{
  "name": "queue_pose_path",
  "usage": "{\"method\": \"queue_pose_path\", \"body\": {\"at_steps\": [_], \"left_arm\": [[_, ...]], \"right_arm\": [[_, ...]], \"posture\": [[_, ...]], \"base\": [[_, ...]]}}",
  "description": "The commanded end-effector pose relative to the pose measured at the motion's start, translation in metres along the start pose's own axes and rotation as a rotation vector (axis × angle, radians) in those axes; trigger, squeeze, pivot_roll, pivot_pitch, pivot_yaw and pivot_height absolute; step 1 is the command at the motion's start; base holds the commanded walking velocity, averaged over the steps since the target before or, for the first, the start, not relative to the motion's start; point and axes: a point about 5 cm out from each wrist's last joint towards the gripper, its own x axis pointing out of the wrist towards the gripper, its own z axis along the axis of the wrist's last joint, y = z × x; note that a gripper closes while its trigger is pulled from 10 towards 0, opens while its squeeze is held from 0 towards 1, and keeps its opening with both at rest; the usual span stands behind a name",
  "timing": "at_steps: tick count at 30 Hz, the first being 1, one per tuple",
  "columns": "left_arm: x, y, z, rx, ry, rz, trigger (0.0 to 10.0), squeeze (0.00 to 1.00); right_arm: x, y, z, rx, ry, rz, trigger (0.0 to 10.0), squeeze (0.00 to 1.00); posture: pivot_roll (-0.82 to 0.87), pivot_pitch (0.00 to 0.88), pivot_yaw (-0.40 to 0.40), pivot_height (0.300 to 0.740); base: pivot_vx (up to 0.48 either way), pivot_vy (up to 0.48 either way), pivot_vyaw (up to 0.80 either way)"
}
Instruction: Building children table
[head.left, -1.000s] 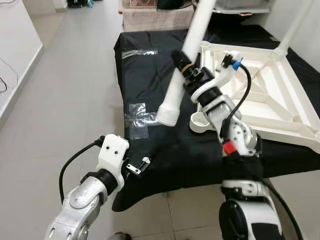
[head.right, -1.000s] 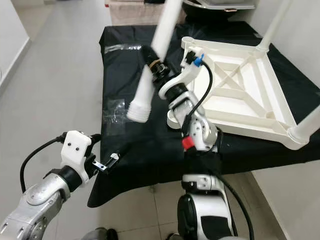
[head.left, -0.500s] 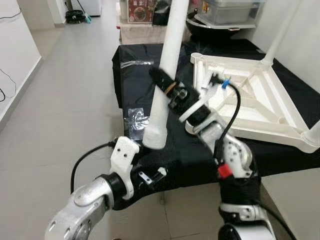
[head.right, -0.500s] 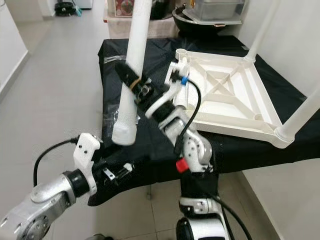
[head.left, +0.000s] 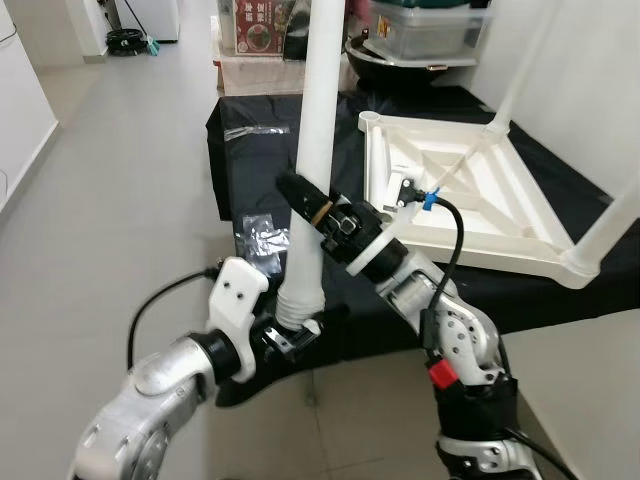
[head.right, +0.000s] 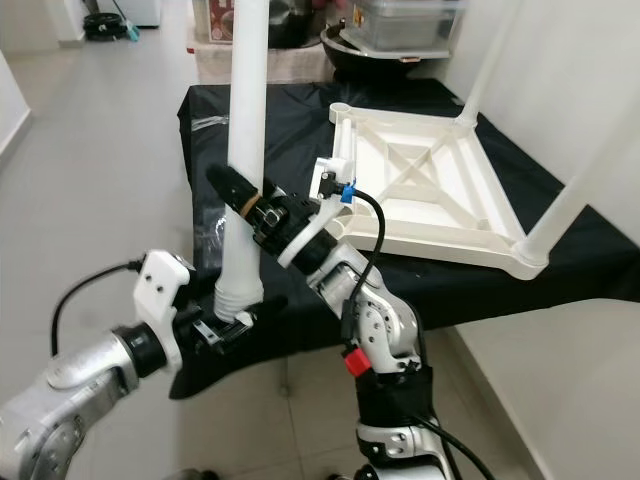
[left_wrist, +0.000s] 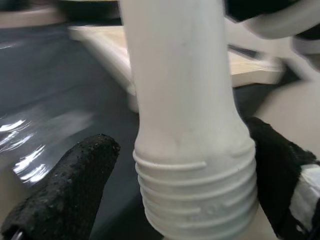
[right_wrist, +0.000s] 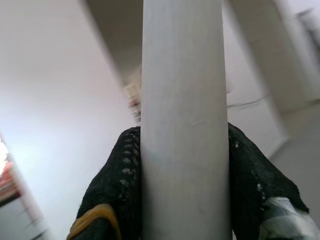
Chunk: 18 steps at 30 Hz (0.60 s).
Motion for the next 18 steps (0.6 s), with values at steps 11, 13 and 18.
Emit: {"method": "queue_pose_path", "body": {"at_steps": [11,13,18], "left_arm": [[0.002,-0.002,-0.014,-0.013,0.058,0.000,10.0,0.00],[0.001,-0.001,-0.014,-0.012,0.058,0.002,10.0,0.00],[0.000,-0.002,-0.015,-0.020,0.054,0.004,5.7,0.00]], "right_arm": [[0.004,0.016,-0.011,0.027,0.031,0.051,0.0,0.00],[0.004,0.016,-0.011,0.027,0.031,0.052,0.0,0.00],[0.003,0.019,-0.012,0.026,0.034,0.056,0.0,0.00]], "posture": [[0.13,0.122,-0.033,0.740],[0.13,0.125,-0.032,0.740],[0.13,0.129,-0.031,0.740]], "base": [[0.000,0.000,0.00],[0.000,0.000,0.00],[0.000,0.000,0.00]]}}
